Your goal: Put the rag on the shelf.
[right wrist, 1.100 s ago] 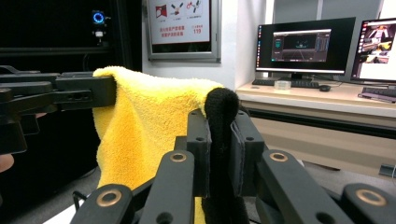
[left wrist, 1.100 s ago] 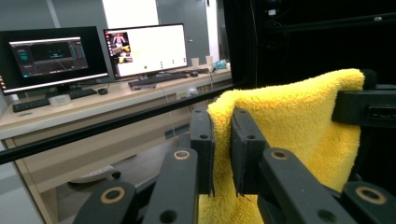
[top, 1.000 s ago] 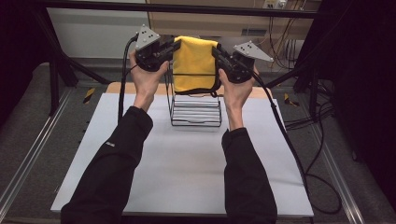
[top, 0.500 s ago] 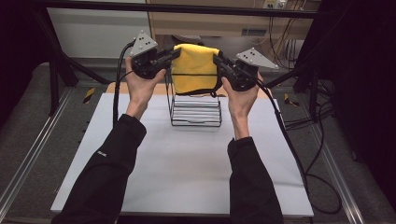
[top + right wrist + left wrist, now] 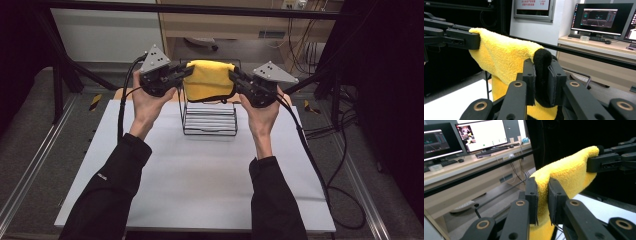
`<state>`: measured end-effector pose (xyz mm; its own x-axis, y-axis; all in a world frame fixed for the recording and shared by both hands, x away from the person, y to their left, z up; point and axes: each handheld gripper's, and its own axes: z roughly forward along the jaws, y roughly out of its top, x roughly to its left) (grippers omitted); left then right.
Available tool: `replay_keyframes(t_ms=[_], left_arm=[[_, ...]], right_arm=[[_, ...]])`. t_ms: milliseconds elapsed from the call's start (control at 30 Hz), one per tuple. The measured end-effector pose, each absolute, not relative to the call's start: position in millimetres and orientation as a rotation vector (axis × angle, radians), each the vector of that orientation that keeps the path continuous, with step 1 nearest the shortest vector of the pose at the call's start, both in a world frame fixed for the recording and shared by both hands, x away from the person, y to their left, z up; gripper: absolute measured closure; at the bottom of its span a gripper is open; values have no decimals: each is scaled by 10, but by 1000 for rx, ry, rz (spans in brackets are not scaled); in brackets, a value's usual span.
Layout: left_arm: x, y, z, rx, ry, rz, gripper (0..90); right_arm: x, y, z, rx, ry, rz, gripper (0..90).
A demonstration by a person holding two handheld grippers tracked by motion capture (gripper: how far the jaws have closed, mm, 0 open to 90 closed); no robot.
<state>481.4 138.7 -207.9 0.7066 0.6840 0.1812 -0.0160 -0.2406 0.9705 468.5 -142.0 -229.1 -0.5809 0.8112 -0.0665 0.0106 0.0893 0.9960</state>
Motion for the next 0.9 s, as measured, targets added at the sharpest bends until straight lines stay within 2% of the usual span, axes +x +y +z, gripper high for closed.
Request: replay_keyframes(t_ms=[367, 567, 700, 900], left_arm=[[4786, 1388, -2217, 1755, 568, 690, 784], [4760, 1475, -2083, 1729, 616, 586, 707], [4781, 1496, -1943, 1701, 662, 554, 739], [4907, 1439, -1937, 1749, 747, 490, 895]], right_arm=[[4699, -1448, -2379, 777, 1783, 1522, 786], [4693, -1460, -2386, 746, 1809, 1506, 786], [4695, -1473, -2402, 734, 1825, 1505, 782], [4689, -1484, -2414, 723, 1855, 1492, 772]])
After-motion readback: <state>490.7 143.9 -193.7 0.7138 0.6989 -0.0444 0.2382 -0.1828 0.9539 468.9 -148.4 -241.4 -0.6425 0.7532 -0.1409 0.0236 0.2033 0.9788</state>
